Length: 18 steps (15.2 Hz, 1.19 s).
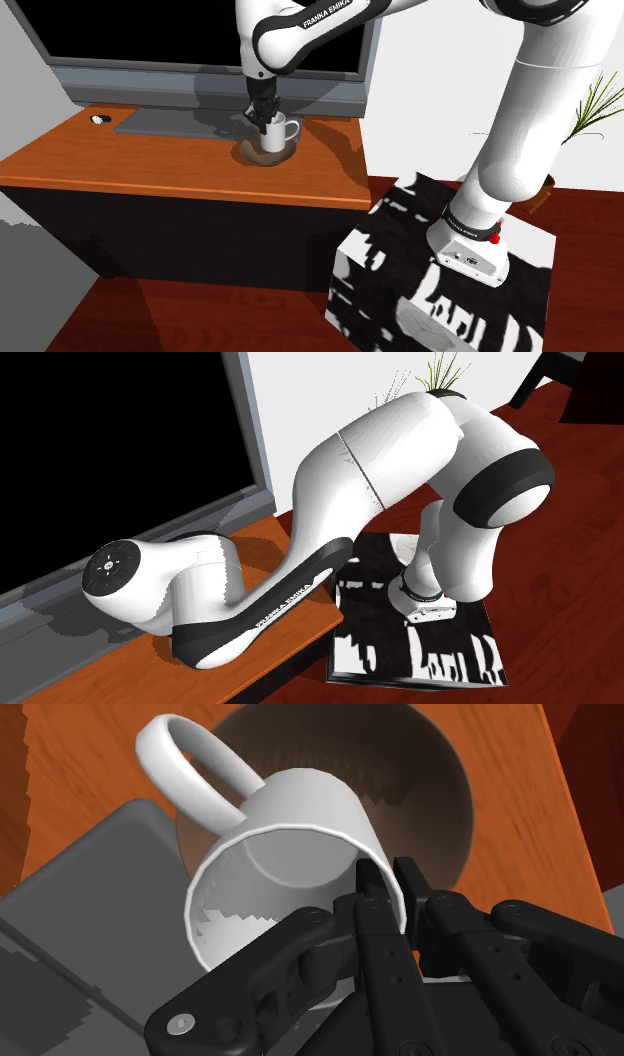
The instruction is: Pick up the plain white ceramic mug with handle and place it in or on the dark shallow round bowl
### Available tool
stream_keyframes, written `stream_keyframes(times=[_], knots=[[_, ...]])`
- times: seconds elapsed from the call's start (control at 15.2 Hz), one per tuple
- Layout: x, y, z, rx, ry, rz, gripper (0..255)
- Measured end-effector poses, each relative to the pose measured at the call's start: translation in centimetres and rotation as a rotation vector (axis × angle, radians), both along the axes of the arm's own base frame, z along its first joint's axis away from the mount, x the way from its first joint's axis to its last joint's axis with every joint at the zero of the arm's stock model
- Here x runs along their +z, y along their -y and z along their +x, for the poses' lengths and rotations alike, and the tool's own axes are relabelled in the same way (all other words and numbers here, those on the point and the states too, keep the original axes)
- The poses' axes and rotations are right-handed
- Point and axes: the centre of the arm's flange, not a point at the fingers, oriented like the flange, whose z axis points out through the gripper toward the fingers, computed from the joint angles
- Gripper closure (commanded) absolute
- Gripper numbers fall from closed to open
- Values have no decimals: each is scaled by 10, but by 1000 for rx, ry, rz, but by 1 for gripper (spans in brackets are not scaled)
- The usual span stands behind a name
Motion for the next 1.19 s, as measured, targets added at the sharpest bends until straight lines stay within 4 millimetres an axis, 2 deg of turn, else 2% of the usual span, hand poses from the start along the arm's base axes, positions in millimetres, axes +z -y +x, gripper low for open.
stream_keyframes(times=[0.4,0.46,0.86,1.19], knots=[[-2,0,0,0,1,0,255],[-2,0,0,0,1,0,0],[-2,0,0,0,1,0,0],[43,-1,-2,0,2,1,0]])
